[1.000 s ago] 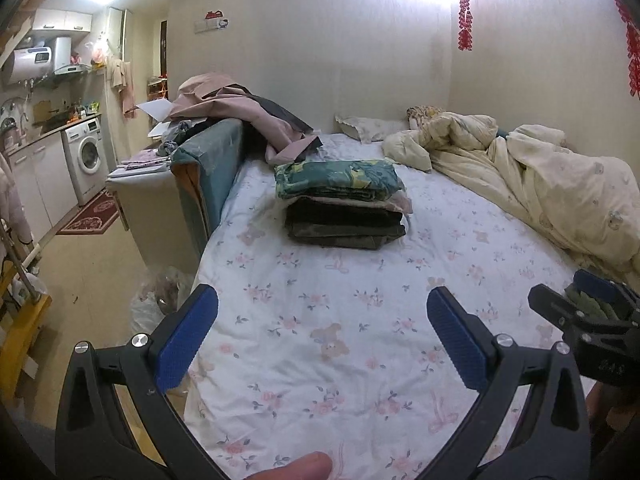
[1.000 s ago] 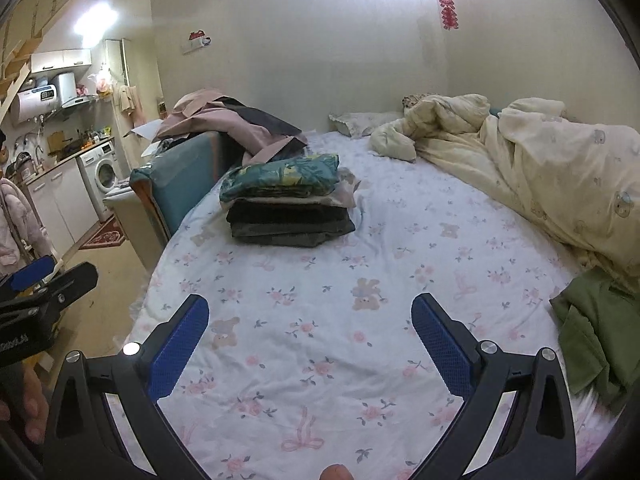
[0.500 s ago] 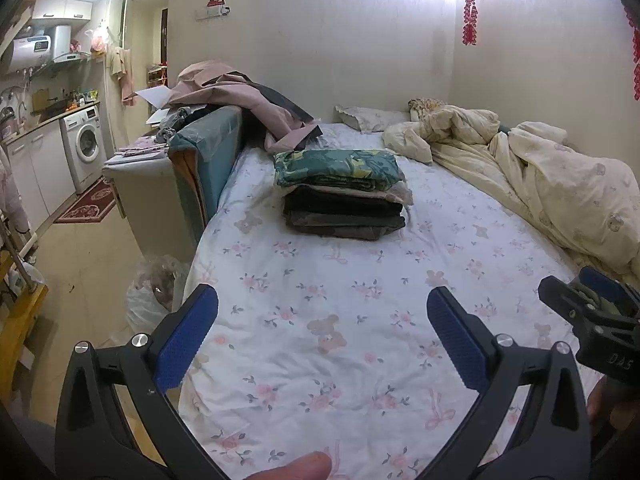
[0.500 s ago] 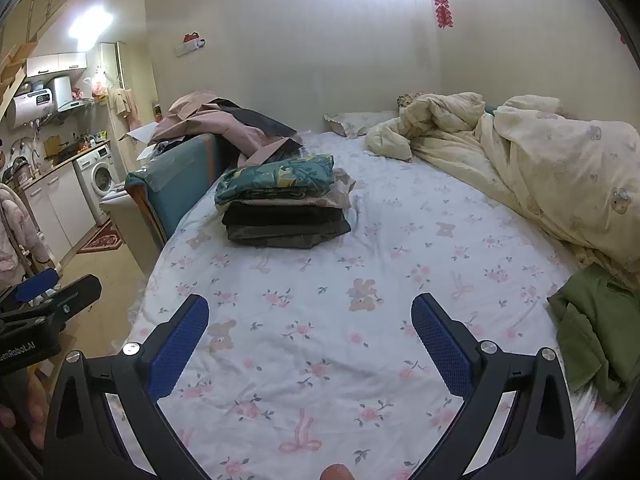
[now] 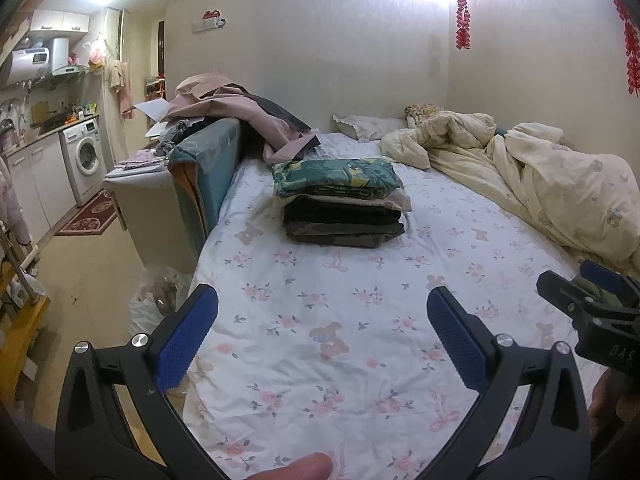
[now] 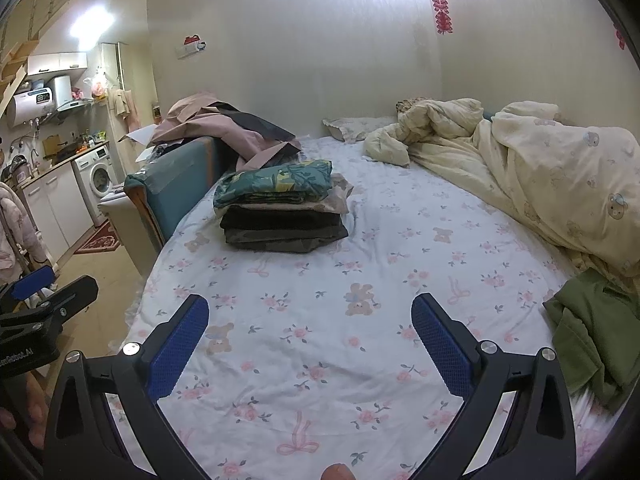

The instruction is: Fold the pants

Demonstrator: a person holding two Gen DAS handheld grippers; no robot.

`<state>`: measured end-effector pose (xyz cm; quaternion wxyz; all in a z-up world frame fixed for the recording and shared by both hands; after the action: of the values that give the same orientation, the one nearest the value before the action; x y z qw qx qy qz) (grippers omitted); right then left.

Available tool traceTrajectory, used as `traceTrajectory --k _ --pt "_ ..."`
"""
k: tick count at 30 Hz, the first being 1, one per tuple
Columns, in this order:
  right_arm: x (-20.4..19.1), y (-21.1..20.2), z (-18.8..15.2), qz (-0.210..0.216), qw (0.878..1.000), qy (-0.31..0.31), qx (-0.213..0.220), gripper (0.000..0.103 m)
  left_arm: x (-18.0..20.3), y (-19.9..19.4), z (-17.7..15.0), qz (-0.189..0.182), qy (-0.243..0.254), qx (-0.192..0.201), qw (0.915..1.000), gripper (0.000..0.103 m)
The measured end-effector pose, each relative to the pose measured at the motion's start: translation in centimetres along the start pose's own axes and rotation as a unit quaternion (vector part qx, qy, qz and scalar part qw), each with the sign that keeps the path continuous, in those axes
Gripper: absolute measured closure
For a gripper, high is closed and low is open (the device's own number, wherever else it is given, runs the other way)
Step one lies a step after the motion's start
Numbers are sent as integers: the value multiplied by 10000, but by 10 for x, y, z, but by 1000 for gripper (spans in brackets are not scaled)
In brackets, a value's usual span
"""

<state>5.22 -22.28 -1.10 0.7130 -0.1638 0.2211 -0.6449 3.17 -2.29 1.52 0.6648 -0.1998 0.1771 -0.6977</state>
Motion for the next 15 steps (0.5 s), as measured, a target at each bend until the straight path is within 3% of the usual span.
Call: traceTrajectory --k 15 --pt "-1 -1 -2 30 10000 -42 -36 0 -4 5 1 -40 12 -3 10000 0"
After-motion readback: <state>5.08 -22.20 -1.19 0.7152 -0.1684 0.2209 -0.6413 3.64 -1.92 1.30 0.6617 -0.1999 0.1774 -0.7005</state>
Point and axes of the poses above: each gripper's, at about its wrist camera, not at the fingertips, and y roughly the way its jaws point, x to its right, z to its top, the point moved 3 cm from there along y, roughly the way its jaws point, and after that the axes turned 3 degrees about -z, right-handed, at the moved point
